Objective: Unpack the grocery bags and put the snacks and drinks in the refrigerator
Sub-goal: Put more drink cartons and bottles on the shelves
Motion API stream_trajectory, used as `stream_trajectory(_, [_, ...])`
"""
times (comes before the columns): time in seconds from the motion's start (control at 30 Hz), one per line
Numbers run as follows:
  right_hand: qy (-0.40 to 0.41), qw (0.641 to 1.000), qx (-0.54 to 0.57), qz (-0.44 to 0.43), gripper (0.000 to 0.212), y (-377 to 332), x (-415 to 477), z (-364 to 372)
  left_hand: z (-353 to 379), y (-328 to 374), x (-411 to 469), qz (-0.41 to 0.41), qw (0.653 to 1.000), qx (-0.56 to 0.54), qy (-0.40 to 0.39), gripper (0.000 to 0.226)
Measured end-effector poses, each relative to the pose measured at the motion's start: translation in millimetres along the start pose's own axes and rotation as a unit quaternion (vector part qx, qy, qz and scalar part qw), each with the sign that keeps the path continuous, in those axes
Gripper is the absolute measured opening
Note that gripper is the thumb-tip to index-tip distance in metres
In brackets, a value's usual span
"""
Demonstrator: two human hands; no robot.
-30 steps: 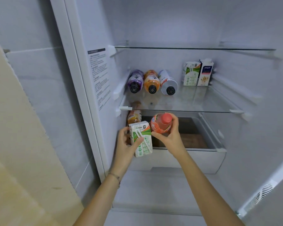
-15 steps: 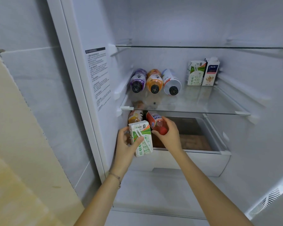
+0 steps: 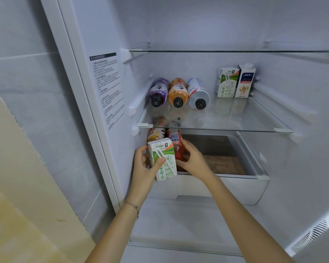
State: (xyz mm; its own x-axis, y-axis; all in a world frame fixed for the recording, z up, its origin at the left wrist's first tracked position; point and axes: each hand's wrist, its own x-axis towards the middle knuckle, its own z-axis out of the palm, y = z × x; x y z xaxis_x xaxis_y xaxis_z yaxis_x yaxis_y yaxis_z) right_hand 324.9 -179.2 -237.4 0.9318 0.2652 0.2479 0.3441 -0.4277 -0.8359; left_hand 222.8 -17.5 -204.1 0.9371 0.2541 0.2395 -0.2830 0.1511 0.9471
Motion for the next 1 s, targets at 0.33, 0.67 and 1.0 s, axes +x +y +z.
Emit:
stream_trajectory(0.33, [0.026,0.999,0.009,0.035,0.073,-1.2,28.8,-0.9,1.4,-9.4,5.7,-0.001,1.000,0.014,0.010,0.042])
stream_trajectory(0.67, [-0.001,0.999,-0.003,0.038,0.075,1.4,36.3,-6.5,2.7,-21.0,13.6,0.005,0.999,0.033,0.028,0.044])
stream_trajectory(1.0, [-0.015,1.000,0.004,0.001,0.049,-25.5,-13.1,-45.2,5.6,-21.5,13.1,0.017,0.998,0.055,0.013,0.047])
